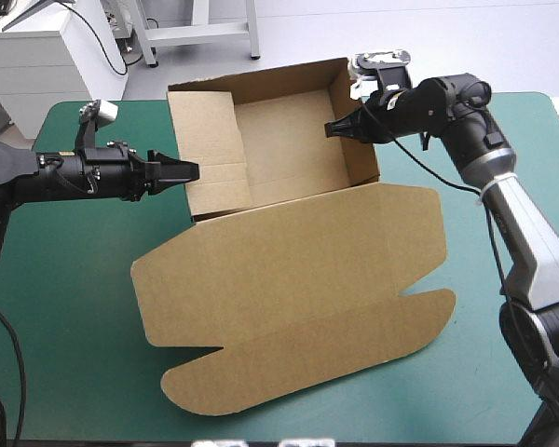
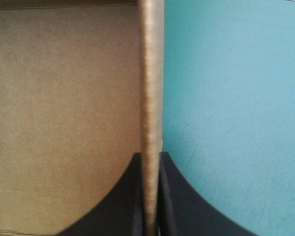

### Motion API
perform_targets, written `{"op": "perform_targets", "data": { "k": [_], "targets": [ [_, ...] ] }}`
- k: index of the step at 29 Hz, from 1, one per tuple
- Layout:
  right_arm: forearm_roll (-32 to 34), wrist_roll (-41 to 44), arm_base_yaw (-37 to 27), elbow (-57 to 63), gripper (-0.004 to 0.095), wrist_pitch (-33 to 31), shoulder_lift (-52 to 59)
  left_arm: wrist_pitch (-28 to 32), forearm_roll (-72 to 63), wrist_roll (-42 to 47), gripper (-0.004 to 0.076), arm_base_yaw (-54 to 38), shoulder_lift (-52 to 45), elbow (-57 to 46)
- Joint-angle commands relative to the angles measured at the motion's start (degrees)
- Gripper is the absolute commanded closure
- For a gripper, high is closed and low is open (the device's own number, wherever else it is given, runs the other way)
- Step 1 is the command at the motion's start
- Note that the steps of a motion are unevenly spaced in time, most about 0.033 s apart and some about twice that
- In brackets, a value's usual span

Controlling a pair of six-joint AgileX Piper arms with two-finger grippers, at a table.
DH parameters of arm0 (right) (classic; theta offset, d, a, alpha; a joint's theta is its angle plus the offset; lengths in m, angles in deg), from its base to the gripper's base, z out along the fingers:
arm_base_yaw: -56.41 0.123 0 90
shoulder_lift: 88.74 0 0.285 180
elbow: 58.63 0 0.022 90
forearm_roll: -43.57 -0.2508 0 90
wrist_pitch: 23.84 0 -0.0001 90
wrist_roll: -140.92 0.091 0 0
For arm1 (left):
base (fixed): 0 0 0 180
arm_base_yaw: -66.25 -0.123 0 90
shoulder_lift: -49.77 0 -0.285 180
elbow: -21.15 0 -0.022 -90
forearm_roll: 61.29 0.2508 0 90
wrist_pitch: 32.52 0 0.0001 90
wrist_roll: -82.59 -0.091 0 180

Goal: Fold the box

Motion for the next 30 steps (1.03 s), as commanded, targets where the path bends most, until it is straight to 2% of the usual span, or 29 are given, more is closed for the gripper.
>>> {"op": "perform_targets", "data": {
  "k": [1, 4, 13, 15, 16, 19, 20, 27, 30],
  "targets": [
    [1.5, 2.6, 2.9, -1.5, 0.0927, 3.7, 2.6, 4.2, 6.4, 7.5, 0.0347, 2.0, -2.0, 1.5],
    [4.1, 3.7, 5.2, -1.5, 0.0927, 4.1, 2.4, 7.3, 14.9, 12.8, 0.0391, 4.4, -2.0, 1.5],
    [4.3, 6.7, 8.6, -1.5, 0.0928, 0.7, 2.6, 17.6, 27.6, 29.8, 0.0398, 9.1, -1.9, 1.5],
    [4.9, 7.9, 8.6, -1.5, 0.0928, -0.7, 2.6, 18.7, 28.2, 32.1, 0.044, 9.3, -1.9, 1.5],
    [4.6, 8.2, 8.6, -1.5, 0.0928, -1.0, 2.8, 19.0, 28.5, 33.1, 0.0485, 9.3, -1.9, 1.5],
    [4.2, 8.3, 8.6, -1.5, 0.0927, -0.9, 3.5, 19.4, 28.9, 31.0, 0.0701, 9.7, -1.3, 1.5],
    [4.3, 8.3, 8.6, -1.5, 0.0927, -1.0, 3.8, 19.7, 28.9, 27.7, 0.0729, 10.2, -0.8, 1.5],
    [9.4, 10.1, 8.5, -1.2, 0.0929, -6.9, 3.5, 20.9, 33.9, 25.5, 0.0731, 17.7, 4.6, 4.3],
    [10.1, 11.4, 8.5, 1.8, 0.0929, -6.0, 3.8, 20.0, 38.2, 27.0, 0.0731, 21.3, 7.7, 7.5]
  ]
}}
